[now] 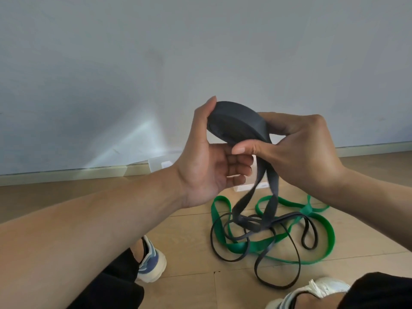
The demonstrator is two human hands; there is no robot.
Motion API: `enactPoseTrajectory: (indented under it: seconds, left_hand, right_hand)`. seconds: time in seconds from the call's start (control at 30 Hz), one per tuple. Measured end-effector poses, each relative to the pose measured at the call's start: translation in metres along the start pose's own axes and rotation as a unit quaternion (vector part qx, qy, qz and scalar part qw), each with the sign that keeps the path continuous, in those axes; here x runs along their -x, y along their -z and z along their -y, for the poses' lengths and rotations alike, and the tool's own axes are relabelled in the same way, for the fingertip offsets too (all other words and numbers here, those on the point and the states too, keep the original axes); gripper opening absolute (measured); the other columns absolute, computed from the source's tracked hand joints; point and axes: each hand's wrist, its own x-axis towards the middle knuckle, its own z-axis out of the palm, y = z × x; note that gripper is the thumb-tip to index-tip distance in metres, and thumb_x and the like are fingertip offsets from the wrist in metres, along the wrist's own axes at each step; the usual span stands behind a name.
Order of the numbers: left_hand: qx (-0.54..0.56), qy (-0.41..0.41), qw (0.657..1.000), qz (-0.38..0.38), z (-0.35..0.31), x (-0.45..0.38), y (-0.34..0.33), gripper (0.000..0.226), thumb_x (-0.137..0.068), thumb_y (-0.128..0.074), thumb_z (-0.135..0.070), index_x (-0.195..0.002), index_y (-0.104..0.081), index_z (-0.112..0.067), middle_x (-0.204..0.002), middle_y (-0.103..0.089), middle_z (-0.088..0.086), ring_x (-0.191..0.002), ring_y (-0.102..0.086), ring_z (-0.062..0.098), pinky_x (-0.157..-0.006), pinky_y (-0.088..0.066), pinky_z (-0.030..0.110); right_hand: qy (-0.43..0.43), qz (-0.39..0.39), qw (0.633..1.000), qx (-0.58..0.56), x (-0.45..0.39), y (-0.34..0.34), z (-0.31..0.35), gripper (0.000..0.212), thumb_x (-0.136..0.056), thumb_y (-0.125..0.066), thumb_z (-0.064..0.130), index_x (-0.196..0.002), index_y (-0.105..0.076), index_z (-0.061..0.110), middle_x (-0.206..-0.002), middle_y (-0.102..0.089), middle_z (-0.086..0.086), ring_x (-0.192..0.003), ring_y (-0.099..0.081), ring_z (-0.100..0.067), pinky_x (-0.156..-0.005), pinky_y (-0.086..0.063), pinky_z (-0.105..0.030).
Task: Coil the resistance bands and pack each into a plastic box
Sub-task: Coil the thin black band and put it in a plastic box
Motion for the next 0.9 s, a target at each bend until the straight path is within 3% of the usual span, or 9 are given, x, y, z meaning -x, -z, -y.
enactPoseTrajectory:
  seconds: [0.07,0.17,0.37,0.43,0.57,0.67,0.73,0.83,0.9]
  left_hand:
    - [-0.017,-0.011,0.999,-0.042,-0.001,-0.001,-0.001,0.097,-0.074,-0.034,-0.091,-0.093,-0.066,-0.001,-0.073,-0.057,0.007,-0.065,-0.054,0.019,-0.072,-0.043,0.032]
    - [-0.056,-0.02,0.993,-0.102,-0.004,-0.002,-0.003,0.093,-0.078,-0.033,-0.089,-0.087,-0.069,-0.003,-0.067,-0.059,0.005,-0.062,-0.057,0.017,-0.071,-0.045,0.031]
    - [-0.205,-0.042,0.952,-0.225,-0.011,-0.001,-0.004,0.084,-0.075,-0.044,-0.089,-0.102,-0.074,-0.015,-0.081,-0.071,0.001,-0.075,-0.066,0.017,-0.071,-0.043,0.035]
    - [-0.247,-0.047,0.934,-0.254,-0.012,0.002,-0.004,0.074,-0.078,-0.046,-0.086,-0.101,-0.071,-0.02,-0.091,-0.073,0.001,-0.081,-0.069,0.017,-0.073,-0.045,0.036]
    - [-0.258,-0.032,0.927,-0.269,-0.014,0.006,-0.002,0.073,-0.079,-0.046,-0.085,-0.101,-0.07,-0.02,-0.095,-0.071,0.002,-0.084,-0.069,0.018,-0.074,-0.045,0.036]
    - [-0.257,-0.028,0.928,-0.269,-0.015,0.006,0.0,0.073,-0.077,-0.048,-0.086,-0.101,-0.071,-0.021,-0.095,-0.071,0.001,-0.083,-0.07,0.017,-0.074,-0.047,0.034]
    - [-0.252,-0.023,0.932,-0.259,-0.014,0.007,0.001,0.076,-0.076,-0.048,-0.087,-0.103,-0.071,-0.02,-0.093,-0.071,0.001,-0.079,-0.07,0.016,-0.074,-0.048,0.034]
    - [-0.234,-0.013,0.943,-0.236,-0.012,0.008,0.003,0.082,-0.076,-0.045,-0.088,-0.106,-0.071,-0.016,-0.088,-0.069,0.002,-0.076,-0.068,0.017,-0.072,-0.046,0.034]
    - [-0.212,-0.005,0.951,-0.225,-0.012,0.008,0.004,0.086,-0.075,-0.044,-0.089,-0.106,-0.073,-0.014,-0.088,-0.068,0.003,-0.074,-0.066,0.017,-0.07,-0.046,0.033]
  right_hand:
    - [-0.005,0.005,1.0,0.021,-0.002,0.002,-0.002,0.033,-0.069,-0.079,0.053,-0.1,-0.069,0.051,-0.087,-0.076,0.026,-0.089,-0.072,0.005,-0.082,-0.057,-0.024]
    - [-0.04,0.02,0.998,0.053,-0.005,0.004,-0.006,0.045,-0.064,-0.074,0.066,-0.106,-0.073,0.048,-0.089,-0.075,0.025,-0.09,-0.072,0.0,-0.081,-0.058,-0.032]
    - [-0.154,0.12,0.976,0.098,-0.011,0.003,-0.025,0.042,-0.061,-0.068,0.07,-0.091,-0.079,0.042,-0.076,-0.075,0.024,-0.074,-0.067,0.01,-0.066,-0.049,-0.015]
    - [-0.171,0.151,0.97,0.089,-0.01,0.003,-0.03,0.039,-0.065,-0.065,0.066,-0.09,-0.079,0.039,-0.079,-0.077,0.017,-0.073,-0.068,-0.003,-0.061,-0.05,-0.016]
    - [-0.166,0.198,0.963,0.071,-0.009,0.001,-0.038,0.047,-0.069,-0.068,0.063,-0.097,-0.08,0.027,-0.101,-0.076,-0.012,-0.099,-0.067,-0.032,-0.089,-0.053,-0.044]
    - [-0.172,0.239,0.954,0.047,-0.009,0.002,-0.04,0.034,-0.075,-0.076,0.049,-0.102,-0.079,0.028,-0.106,-0.077,-0.006,-0.104,-0.069,-0.025,-0.098,-0.051,-0.041]
    - [-0.172,0.255,0.951,0.024,-0.008,0.002,-0.04,0.038,-0.069,-0.079,0.048,-0.103,-0.078,0.031,-0.1,-0.08,0.002,-0.1,-0.073,-0.017,-0.097,-0.053,-0.037]
    - [-0.153,0.258,0.954,-0.01,-0.007,0.001,-0.043,0.047,-0.067,-0.084,0.052,-0.106,-0.075,0.028,-0.092,-0.078,-0.01,-0.087,-0.072,-0.033,-0.089,-0.057,-0.05]
    - [-0.127,0.245,0.961,-0.007,-0.007,0.0,-0.043,0.049,-0.067,-0.084,0.052,-0.107,-0.07,0.027,-0.082,-0.076,-0.006,-0.074,-0.07,-0.026,-0.077,-0.059,-0.044]
